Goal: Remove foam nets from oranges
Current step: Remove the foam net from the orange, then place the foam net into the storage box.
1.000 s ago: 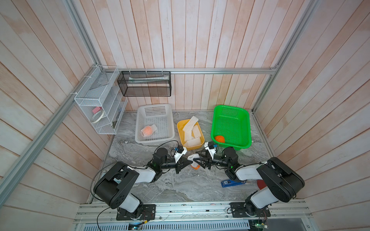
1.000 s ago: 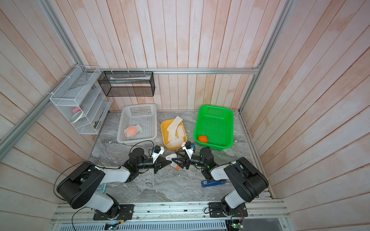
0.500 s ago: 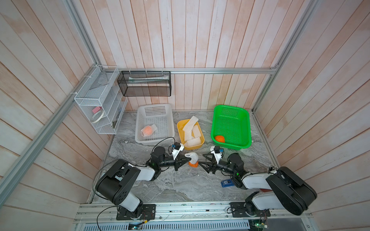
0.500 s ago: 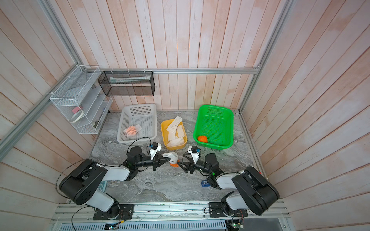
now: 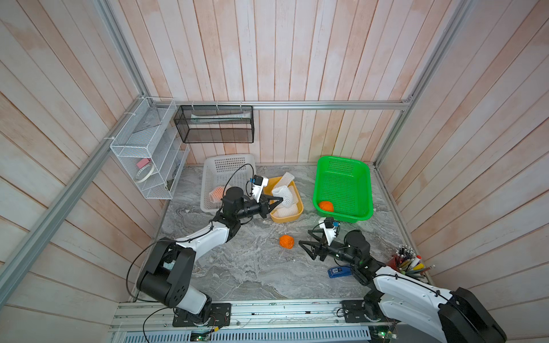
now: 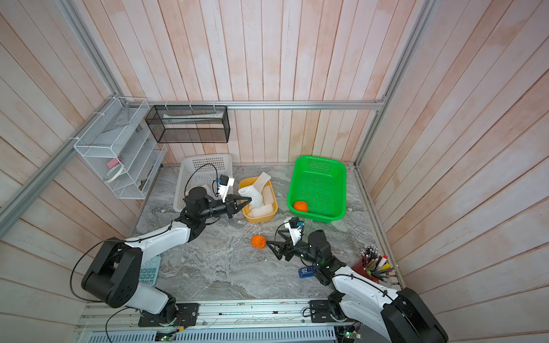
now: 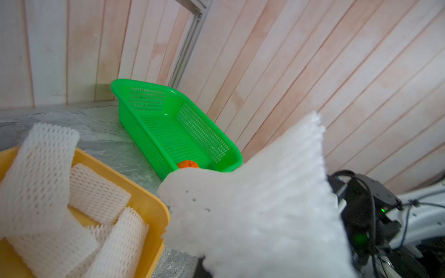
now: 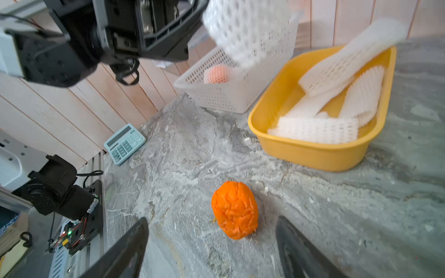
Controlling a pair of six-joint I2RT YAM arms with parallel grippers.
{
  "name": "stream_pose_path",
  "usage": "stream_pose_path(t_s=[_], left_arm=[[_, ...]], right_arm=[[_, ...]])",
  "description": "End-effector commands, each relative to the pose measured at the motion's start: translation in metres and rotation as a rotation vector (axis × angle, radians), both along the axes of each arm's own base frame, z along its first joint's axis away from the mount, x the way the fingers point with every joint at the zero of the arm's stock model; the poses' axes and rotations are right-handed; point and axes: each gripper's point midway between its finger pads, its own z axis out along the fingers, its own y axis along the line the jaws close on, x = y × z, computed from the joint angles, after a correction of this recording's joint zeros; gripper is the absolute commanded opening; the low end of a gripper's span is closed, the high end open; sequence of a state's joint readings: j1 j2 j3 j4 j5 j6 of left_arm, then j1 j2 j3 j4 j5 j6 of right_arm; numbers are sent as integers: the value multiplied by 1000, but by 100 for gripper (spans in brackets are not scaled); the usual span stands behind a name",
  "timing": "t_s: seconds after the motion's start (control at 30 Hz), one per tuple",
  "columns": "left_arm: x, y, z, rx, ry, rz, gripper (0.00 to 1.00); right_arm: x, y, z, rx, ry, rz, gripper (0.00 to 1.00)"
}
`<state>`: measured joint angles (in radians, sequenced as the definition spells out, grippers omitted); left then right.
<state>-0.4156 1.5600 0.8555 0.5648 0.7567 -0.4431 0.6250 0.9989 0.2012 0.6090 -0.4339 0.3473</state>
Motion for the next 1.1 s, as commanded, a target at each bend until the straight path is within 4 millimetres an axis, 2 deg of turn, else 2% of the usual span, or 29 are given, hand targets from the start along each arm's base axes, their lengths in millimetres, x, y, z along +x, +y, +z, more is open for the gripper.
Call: stream_pose_path(t_s=[0.0, 0.2, 0.3, 0.37, 0.4, 0.53, 0.7, 0.9, 1.07], left_arm=[[27, 6, -35, 47, 215, 90, 0], [61, -1, -53, 73, 298, 114, 2], [74, -1, -66, 57, 376, 117, 26], [81, 1, -67, 38, 394, 135, 46], [83, 2, -65, 33, 399, 143, 52], [88, 1, -52, 7, 412, 144, 64], [85, 7, -35, -10, 417, 166, 72], [80, 21, 0, -35, 369, 207, 74], [70, 31, 40, -77, 301, 225, 75]], right_arm=[[-2, 4, -26, -105, 86, -6, 83], [0, 21, -40, -160, 100, 11, 84], [4, 27, -50, -207, 108, 6, 90], [8, 29, -54, -226, 96, -1, 91], [9, 31, -55, -231, 91, -2, 91], [14, 36, -67, -279, 87, 10, 93], [24, 41, -79, -318, 84, 6, 93], [37, 48, -87, -342, 78, -11, 93], [46, 56, -89, -335, 71, -14, 91]])
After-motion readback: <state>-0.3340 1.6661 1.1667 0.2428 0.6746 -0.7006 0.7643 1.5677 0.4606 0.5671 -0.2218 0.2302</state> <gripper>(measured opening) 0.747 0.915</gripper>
